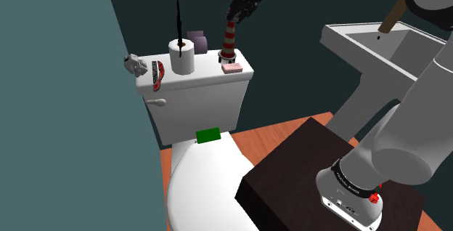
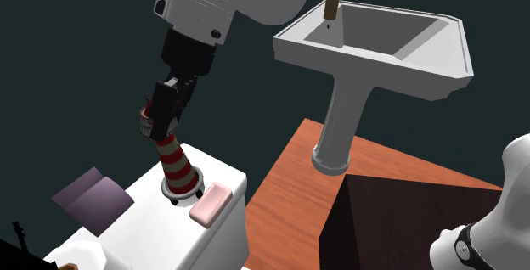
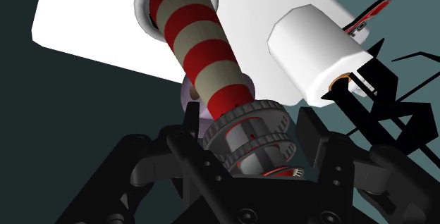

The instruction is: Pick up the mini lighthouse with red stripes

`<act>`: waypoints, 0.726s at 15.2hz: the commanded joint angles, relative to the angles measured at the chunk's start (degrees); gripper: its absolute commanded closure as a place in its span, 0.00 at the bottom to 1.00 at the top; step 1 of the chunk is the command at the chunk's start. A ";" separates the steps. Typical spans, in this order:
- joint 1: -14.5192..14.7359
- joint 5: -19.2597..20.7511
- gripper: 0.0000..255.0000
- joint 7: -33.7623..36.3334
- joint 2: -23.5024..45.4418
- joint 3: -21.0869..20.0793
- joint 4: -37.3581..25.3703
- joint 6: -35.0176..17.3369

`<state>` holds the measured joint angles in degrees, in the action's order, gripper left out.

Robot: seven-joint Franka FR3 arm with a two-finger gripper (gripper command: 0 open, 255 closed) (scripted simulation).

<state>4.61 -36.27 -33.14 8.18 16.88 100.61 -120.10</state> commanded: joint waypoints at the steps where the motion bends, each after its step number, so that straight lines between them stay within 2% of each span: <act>1: 0.01 0.02 1.00 0.00 0.04 -0.01 0.07 0.01; 4: 0.02 0.00 1.00 0.04 0.15 -0.02 -0.08 0.04; 11: -0.13 1.58 1.00 2.84 -0.45 0.29 -4.38 4.26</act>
<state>4.57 -34.86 -30.67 7.69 17.10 97.11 -116.57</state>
